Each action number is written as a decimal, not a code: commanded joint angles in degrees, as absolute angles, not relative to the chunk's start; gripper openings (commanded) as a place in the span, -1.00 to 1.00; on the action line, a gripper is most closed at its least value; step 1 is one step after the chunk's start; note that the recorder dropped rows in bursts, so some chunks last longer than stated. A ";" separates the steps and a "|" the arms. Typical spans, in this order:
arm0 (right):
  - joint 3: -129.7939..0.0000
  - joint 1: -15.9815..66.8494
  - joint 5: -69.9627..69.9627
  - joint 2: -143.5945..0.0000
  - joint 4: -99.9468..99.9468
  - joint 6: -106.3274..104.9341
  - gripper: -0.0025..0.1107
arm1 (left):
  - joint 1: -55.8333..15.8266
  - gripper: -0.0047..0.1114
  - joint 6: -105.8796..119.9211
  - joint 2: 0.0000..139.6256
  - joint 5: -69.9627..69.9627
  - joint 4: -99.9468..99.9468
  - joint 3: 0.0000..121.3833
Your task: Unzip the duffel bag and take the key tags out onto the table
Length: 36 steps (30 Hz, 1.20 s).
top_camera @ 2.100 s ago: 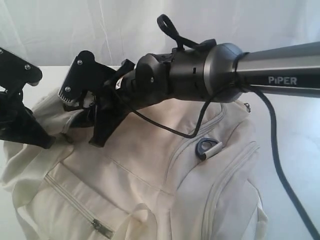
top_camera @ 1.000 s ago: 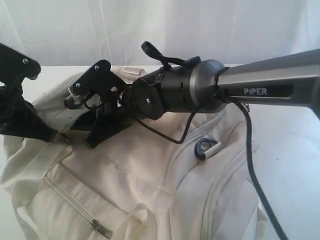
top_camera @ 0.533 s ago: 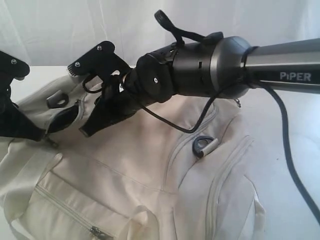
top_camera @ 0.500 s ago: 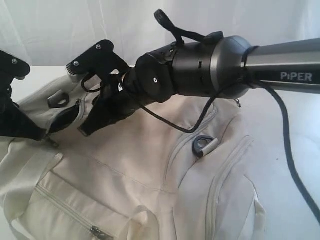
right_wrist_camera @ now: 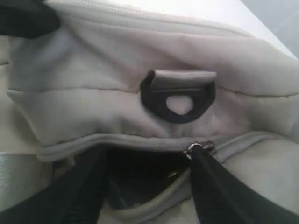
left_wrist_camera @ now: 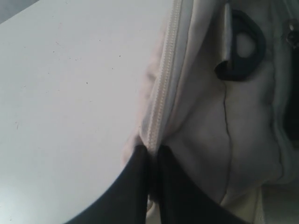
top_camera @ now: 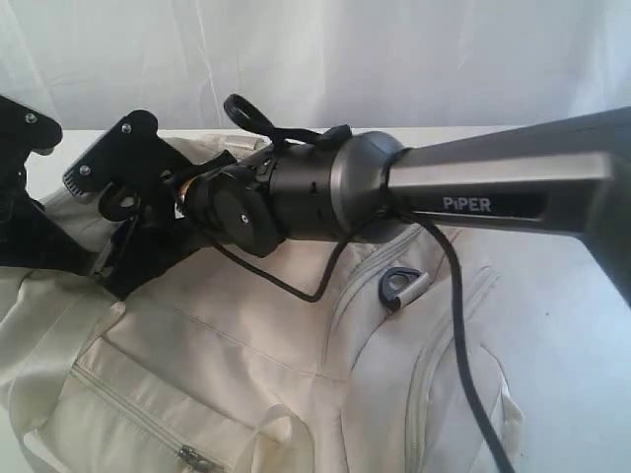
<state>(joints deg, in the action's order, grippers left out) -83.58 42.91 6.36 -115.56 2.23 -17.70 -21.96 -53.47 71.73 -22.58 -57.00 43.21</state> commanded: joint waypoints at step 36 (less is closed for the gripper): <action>-85.97 40.29 -2.02 -123.11 -4.53 -5.85 -0.05 | -21.91 -0.92 -54.15 71.29 -20.45 -57.08 42.64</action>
<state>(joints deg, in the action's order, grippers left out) -85.36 39.55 0.42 -123.32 -5.22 -7.69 -21.96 -53.47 71.73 -20.19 -56.56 43.01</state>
